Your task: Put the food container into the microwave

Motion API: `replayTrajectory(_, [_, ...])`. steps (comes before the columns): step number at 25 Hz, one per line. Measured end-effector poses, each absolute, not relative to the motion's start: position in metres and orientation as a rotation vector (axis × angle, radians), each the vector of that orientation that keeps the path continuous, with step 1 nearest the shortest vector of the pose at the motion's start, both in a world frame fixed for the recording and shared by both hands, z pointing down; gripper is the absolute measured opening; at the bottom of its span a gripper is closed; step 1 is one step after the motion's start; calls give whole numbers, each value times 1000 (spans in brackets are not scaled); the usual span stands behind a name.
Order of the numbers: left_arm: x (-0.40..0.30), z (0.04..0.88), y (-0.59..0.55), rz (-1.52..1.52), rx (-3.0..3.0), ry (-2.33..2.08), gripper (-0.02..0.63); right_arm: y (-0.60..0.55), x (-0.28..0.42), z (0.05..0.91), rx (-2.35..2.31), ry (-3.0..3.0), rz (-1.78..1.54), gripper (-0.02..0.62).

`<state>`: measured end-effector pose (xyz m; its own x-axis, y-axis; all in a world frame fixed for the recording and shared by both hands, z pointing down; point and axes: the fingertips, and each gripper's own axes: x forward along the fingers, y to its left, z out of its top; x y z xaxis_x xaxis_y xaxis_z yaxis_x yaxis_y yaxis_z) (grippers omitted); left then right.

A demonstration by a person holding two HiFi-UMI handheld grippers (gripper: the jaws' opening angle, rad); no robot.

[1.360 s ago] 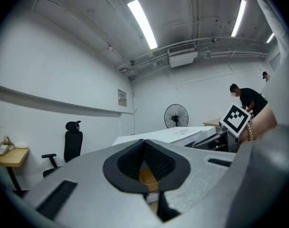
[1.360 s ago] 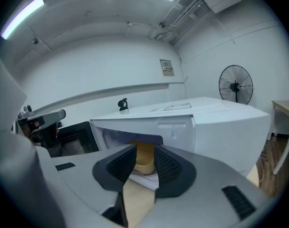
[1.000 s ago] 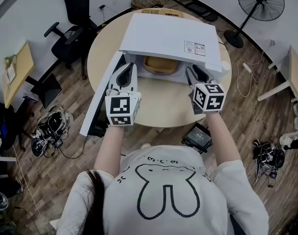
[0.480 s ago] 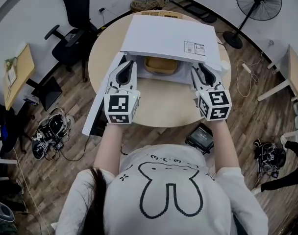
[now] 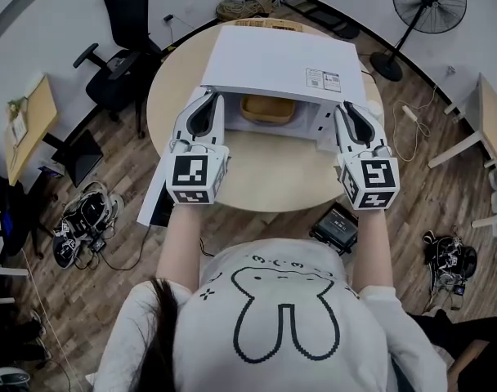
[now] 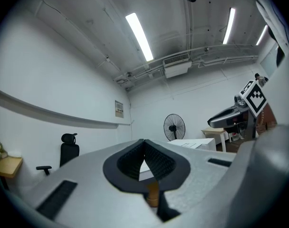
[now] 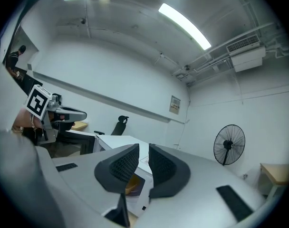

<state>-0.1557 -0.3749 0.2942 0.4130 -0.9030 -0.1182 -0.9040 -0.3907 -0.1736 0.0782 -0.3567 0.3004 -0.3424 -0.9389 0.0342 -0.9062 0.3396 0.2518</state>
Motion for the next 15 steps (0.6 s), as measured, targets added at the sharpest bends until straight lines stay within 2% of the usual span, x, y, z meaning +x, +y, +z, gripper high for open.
replayTrajectory(5, [-154,282,-372,31,-2429,1573,8,-344,75,290,1712,-2451,-291,40])
replayTrajectory(15, [-146,268,-364,38,-2413,1498,8,-329,67,274,1732,-2457,-355,29])
